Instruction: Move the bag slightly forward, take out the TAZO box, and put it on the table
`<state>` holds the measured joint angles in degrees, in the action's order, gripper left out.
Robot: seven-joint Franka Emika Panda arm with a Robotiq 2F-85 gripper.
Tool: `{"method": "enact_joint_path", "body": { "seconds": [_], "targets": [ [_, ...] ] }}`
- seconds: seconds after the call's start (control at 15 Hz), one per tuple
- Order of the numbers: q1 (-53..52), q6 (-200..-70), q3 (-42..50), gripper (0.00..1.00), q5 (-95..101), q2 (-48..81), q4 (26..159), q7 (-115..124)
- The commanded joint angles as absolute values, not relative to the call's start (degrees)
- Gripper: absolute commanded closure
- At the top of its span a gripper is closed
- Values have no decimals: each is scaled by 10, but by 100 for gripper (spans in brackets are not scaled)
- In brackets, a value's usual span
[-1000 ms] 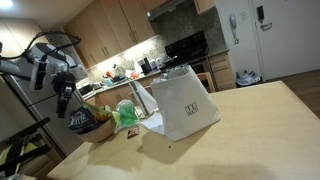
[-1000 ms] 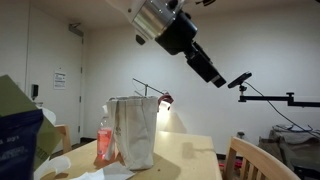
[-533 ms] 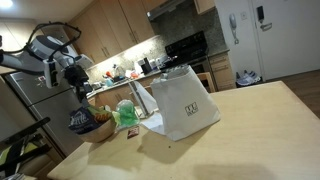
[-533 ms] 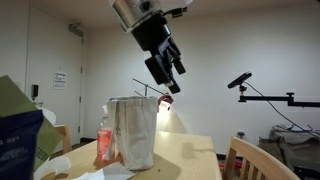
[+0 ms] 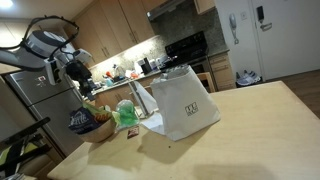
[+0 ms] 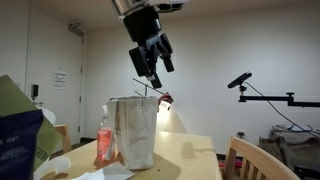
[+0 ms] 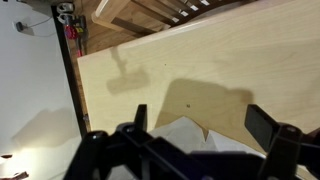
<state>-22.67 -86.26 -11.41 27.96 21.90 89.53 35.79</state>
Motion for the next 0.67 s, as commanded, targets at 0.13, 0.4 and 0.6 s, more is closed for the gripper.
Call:
{"method": "enact_joint_path", "body": {
  "seconds": [0.13,0.4,0.6],
  "targets": [
    [-230,-846,-90,0,284,220,882,377],
    [-219,-864,-68,0,301,213,877,374],
    [-206,-897,-53,0,314,216,869,378]
  ]
}}
